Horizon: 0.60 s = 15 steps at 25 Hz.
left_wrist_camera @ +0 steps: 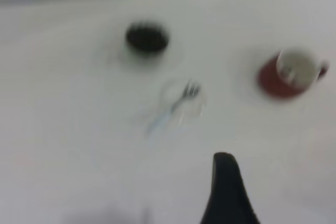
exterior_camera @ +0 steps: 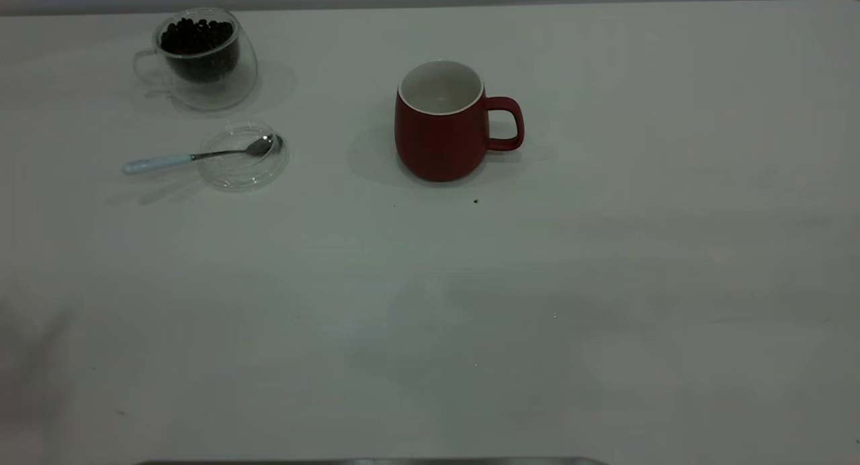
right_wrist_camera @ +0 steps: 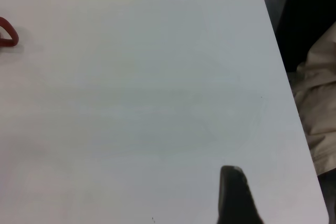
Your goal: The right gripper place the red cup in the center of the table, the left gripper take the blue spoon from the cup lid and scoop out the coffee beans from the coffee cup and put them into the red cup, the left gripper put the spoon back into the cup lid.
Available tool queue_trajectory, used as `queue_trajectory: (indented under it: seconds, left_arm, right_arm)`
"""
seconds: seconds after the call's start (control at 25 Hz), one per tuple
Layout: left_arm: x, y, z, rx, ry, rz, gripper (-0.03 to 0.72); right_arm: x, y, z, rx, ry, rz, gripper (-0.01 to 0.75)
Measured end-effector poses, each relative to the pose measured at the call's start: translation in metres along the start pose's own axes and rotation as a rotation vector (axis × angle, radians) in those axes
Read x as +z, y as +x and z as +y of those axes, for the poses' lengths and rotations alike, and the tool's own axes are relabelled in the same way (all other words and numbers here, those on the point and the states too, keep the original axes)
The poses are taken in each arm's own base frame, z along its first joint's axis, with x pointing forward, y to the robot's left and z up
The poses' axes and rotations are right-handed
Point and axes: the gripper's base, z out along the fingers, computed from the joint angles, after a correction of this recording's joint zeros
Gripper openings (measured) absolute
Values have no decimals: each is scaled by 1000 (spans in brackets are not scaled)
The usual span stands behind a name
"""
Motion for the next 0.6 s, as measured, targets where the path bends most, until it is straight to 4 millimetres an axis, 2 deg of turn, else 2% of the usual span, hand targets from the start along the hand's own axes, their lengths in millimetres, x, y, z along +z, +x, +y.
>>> queue_trajectory:
  seconds: [0.16, 0.28, 0.4, 0.6]
  left_arm:
    - [-3, 47, -14, 43, -78, 140, 564]
    - [-7, 89, -20, 36, -131, 165, 564]
    - [-17, 129, -23, 28, -171, 110, 564]
    - [-17, 183, -25, 5, -156, 5, 564]
  right_arm:
    - [0, 0, 0, 0, 0, 0, 476]
    - [0, 0, 0, 0, 0, 0, 476]
    - [0, 0, 0, 0, 0, 0, 476]
    - [0, 0, 0, 0, 0, 0, 476]
